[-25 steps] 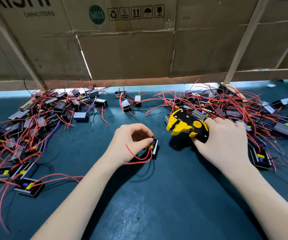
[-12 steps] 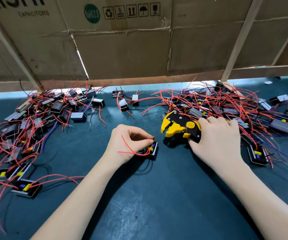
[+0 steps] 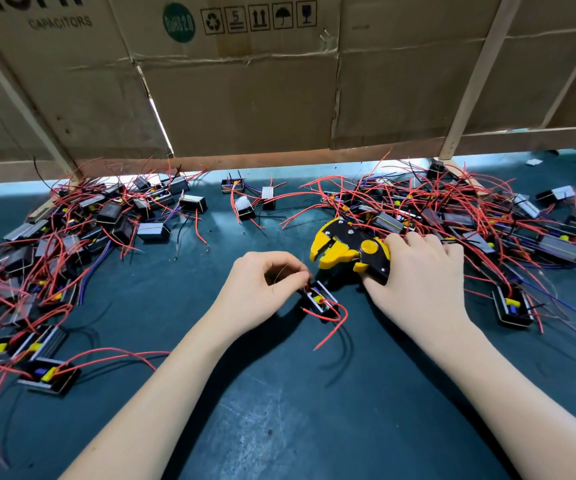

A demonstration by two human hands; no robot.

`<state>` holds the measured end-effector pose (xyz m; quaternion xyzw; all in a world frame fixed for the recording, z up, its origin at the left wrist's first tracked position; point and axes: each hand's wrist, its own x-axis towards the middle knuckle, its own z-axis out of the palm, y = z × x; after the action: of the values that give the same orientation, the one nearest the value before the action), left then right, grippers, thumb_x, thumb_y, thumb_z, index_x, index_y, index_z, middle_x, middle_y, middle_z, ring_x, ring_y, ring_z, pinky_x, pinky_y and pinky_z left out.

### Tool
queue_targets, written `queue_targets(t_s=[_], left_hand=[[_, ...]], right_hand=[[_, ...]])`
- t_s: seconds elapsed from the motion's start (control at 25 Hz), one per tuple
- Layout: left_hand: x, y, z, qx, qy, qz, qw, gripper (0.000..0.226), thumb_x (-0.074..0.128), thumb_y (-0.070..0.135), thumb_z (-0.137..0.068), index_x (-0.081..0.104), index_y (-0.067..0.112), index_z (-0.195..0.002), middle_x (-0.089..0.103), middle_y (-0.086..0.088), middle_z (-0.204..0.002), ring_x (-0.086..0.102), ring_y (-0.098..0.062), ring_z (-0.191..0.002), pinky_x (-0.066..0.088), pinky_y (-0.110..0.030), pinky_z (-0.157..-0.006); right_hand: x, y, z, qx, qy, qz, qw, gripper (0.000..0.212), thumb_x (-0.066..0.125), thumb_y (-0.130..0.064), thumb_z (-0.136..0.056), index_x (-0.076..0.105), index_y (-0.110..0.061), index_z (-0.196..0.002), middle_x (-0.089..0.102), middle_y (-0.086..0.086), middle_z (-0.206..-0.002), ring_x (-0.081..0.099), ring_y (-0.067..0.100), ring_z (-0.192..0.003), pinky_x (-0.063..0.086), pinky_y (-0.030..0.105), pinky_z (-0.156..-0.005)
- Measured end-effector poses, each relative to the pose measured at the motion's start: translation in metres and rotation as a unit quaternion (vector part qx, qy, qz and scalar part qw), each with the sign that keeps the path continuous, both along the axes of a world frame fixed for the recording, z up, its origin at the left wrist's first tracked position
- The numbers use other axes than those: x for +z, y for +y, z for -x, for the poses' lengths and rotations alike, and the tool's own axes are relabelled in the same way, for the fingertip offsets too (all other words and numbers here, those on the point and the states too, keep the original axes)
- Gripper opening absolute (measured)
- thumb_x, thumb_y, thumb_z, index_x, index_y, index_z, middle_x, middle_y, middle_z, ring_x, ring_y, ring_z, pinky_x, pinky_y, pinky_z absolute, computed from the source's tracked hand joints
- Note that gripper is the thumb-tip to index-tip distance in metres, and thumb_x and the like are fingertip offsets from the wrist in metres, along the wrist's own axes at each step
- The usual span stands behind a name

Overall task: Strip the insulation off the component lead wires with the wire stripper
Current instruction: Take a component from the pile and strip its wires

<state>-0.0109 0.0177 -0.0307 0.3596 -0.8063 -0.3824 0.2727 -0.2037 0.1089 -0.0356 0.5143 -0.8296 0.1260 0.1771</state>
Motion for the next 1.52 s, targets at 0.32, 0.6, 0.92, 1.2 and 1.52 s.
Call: queue_targets(t_s=[0.32,0.6,0.92,1.2,1.52], left_hand=[[-0.001,-0.004,-0.003,-0.011,0.005,-0.035,0.999,0.006,0.081,0.013,-0.078,0.075,0.013,-0.077,0.074,-0.001,-0.073,0.061,-0.007,-0.066,0.049,-0.025,-0.067],[0.000,-0.005,-0.005,0.023,0.007,-0.058,0.998,0.006,0.082,0.012,-0.077,0.077,0.015,-0.075,0.074,-0.003,-0.069,0.062,-0.012,-0.061,0.052,-0.031,-0.065],[0.004,-0.010,-0.012,0.062,-0.012,0.012,0.998,0.006,0.080,0.011,-0.078,0.076,0.015,-0.075,0.071,0.006,-0.066,0.055,0.002,-0.057,0.040,-0.008,-0.059],[0.001,-0.006,-0.006,0.085,0.012,0.000,0.996,0.012,0.078,0.007,-0.077,0.072,0.015,-0.070,0.070,0.005,-0.064,0.054,0.000,-0.055,0.041,-0.010,-0.059],[0.001,-0.005,-0.003,0.049,-0.039,0.056,0.996,0.014,0.072,0.008,-0.080,0.064,0.018,-0.074,0.059,0.011,-0.061,0.048,-0.002,-0.056,0.038,-0.010,-0.060]], right_hand=[[0.037,0.015,0.002,0.283,-0.628,0.242,0.683,0.044,0.068,-0.052,-0.083,0.063,-0.010,-0.071,0.061,0.013,-0.070,0.061,0.022,-0.069,0.050,0.030,-0.063],[0.022,0.011,-0.022,0.194,-0.647,0.212,0.706,0.046,0.067,-0.050,-0.074,0.068,-0.004,-0.078,0.069,0.013,-0.075,0.069,0.027,-0.074,0.057,0.042,-0.073],[0.027,0.020,-0.015,0.269,-0.557,-0.061,0.783,0.062,0.064,-0.074,-0.061,0.070,-0.017,-0.082,0.067,0.004,-0.077,0.056,0.006,-0.071,0.041,0.033,-0.077],[0.021,-0.007,0.017,0.077,-0.668,0.189,0.716,0.049,0.067,-0.060,-0.077,0.067,-0.013,-0.063,0.076,0.006,-0.084,0.070,0.028,-0.093,0.051,0.047,-0.096],[0.025,0.010,0.002,0.255,-0.688,0.187,0.653,0.060,0.066,-0.064,-0.075,0.053,-0.005,-0.071,0.068,0.015,-0.081,0.067,0.028,-0.077,0.050,0.038,-0.075]])
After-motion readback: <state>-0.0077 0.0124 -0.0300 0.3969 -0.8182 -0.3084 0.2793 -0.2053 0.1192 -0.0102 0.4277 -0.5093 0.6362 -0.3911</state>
